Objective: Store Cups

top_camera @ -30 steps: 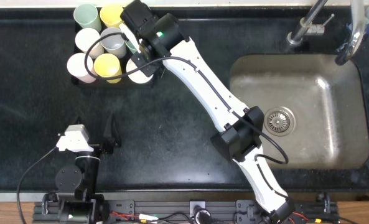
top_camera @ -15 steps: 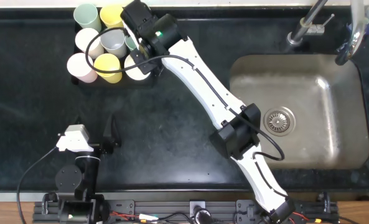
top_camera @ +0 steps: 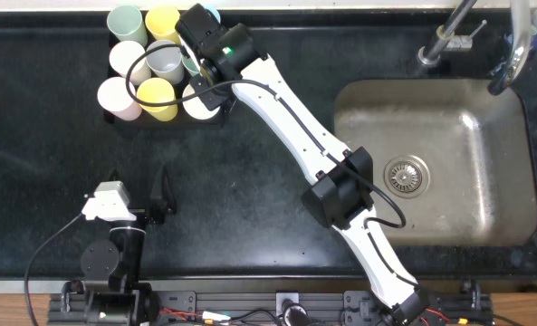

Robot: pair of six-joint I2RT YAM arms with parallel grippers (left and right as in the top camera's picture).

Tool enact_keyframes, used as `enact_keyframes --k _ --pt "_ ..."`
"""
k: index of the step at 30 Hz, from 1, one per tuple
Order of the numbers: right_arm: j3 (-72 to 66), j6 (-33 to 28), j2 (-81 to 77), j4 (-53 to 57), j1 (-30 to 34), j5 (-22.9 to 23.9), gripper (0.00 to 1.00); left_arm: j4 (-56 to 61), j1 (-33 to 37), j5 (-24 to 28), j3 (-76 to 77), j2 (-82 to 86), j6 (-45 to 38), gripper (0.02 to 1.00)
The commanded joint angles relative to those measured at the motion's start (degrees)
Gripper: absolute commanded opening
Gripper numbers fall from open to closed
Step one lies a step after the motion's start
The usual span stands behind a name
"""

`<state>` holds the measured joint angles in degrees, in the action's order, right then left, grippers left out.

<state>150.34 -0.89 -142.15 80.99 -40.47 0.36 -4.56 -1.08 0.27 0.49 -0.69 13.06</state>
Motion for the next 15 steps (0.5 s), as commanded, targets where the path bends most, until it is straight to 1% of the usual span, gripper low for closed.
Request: enact_keyframes --k 1,9,15 --pt "0.83 -0.57 -1.05 -0.02 0.37 -0.57 0.045 -0.15 0.28 0.52 -0.07 0.55 -1.27 1.0" --pt "0.83 -0.57 -2.05 2.93 0.37 -0.57 0.042 -0.15 0.28 0.52 -0.04 0.55 -1.27 1.0" --pt "0.83 -0.59 -2.82 2.97 0.42 -0.59 0.042 -0.15 0.28 0.52 -0.04 0.55 -1.27 1.0"
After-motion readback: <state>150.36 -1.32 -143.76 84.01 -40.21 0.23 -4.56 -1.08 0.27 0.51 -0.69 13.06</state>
